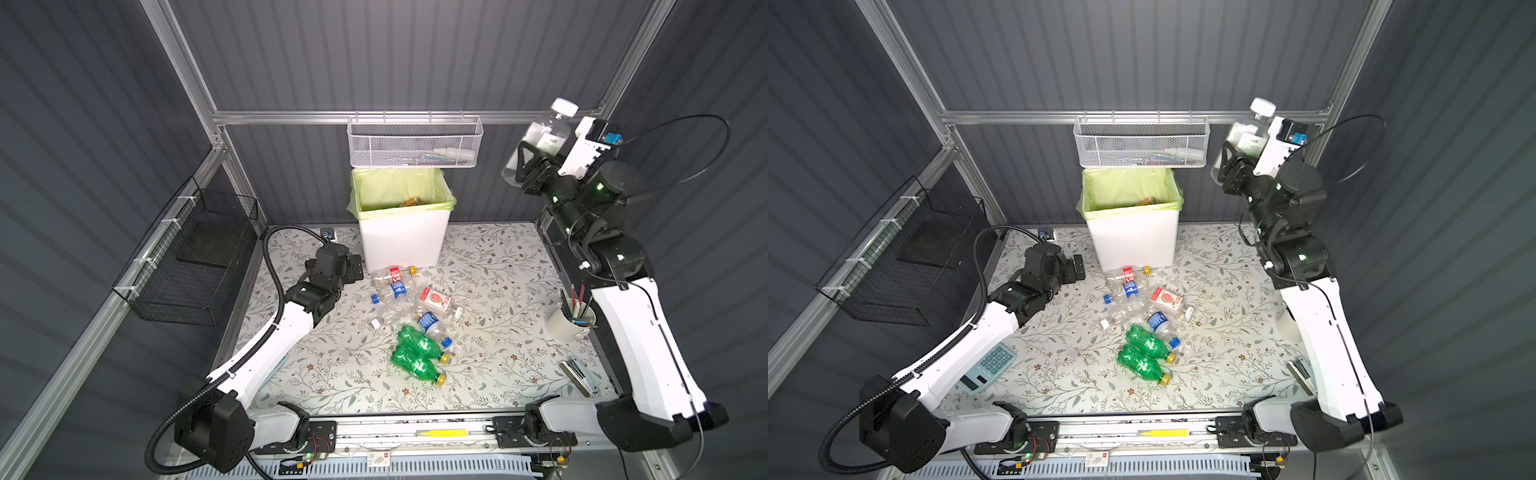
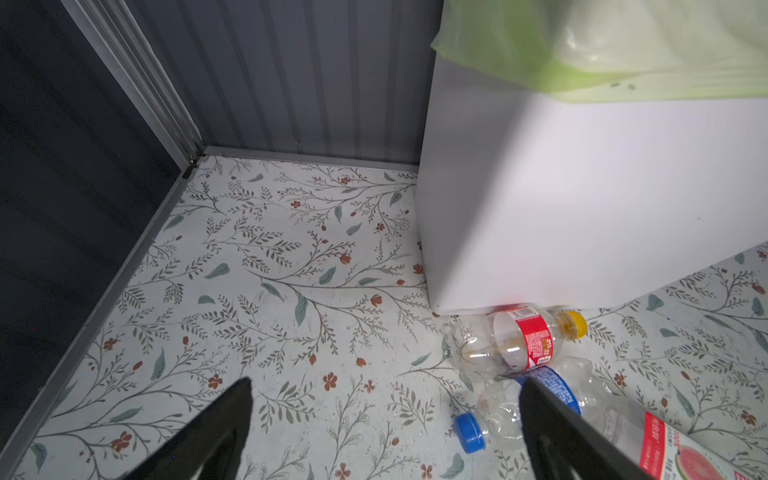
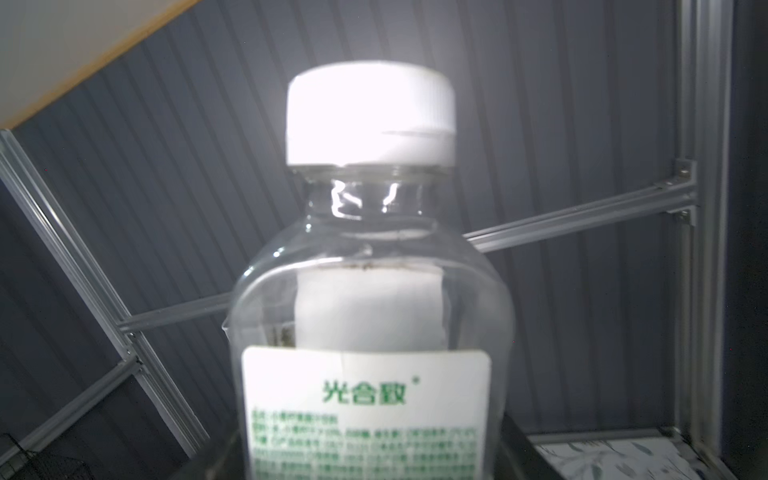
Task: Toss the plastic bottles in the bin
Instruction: 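Swing the clear bottle over the bin and open the right gripper, then lower the right gripper onto the two green soda bottles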
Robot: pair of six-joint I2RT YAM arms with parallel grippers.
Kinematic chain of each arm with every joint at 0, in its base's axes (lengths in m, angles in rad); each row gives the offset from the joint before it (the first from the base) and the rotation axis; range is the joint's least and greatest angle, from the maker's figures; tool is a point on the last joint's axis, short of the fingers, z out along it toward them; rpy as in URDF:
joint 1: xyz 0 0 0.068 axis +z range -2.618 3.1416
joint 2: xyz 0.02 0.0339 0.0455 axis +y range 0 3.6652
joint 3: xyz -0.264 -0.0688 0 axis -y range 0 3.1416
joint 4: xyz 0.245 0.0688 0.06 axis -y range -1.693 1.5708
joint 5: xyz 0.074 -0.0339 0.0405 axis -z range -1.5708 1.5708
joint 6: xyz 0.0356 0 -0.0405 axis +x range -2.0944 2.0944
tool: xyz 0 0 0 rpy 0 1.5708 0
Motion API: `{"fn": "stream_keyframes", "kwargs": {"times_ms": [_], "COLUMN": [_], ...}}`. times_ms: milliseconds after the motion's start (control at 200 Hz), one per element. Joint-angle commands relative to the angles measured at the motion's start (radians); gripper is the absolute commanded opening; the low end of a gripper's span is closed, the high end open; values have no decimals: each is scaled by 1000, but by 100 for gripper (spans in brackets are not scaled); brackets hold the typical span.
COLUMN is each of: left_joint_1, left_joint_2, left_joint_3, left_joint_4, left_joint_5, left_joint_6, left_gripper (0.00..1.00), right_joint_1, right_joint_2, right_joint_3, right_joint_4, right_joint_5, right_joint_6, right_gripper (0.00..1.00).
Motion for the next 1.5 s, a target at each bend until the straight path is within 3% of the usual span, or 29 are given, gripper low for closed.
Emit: {"fn": "stream_keyframes", "kwargs": {"times_ms": [0,65,135,235,310,415,550,680,925,1071,1236,1366,1496], "left_joint_1": [5,5,5,5,5,5,5,4,4,5,7,7,7], "left_joint_2": [13,22,31,34,26,4,-25,-43,-70,-74,-53,-33,-22], "left_joint_3": [-18,-24,-24,-24,-32,-45,-61,-67,-112,-133,-122,-116,-108], "left_joint_4": [11,16,18,14,14,13,22,25,28,38,32,44,44], "left_joint_5": [41,60,81,104,107,105,113,149,67,18,-31,-27,-27], "left_joint_6": [-39,-47,-54,-60,-60,-67,-74,-34,-92,-111,-113,-124,-111], "left_gripper": [100,100,100,100,100,100,100,100,100,100,100,100,100], "right_joint_1": [1,12,39,92,100,101,98,90,129,234,422,588,718], "right_joint_2": [177,322,490,596,552,423,225,109,-99,-197,-251,-201,-74], "right_joint_3": [19,125,350,572,569,464,207,32,-398,-637,-838,-887,-821], "right_joint_4": [106,86,-82,-277,-255,-218,-102,-103,-113,-176,-240,-275,-372], "right_joint_5": [-174,-319,-420,-345,-298,-183,-94,-67,-68,-8,15,67,100], "right_joint_6": [200,265,241,105,74,40,5,1,-62,-149,-51,-4,-14], "right_gripper": [63,66,76,97,99,99,99,99,99,99,99,99,99]}}
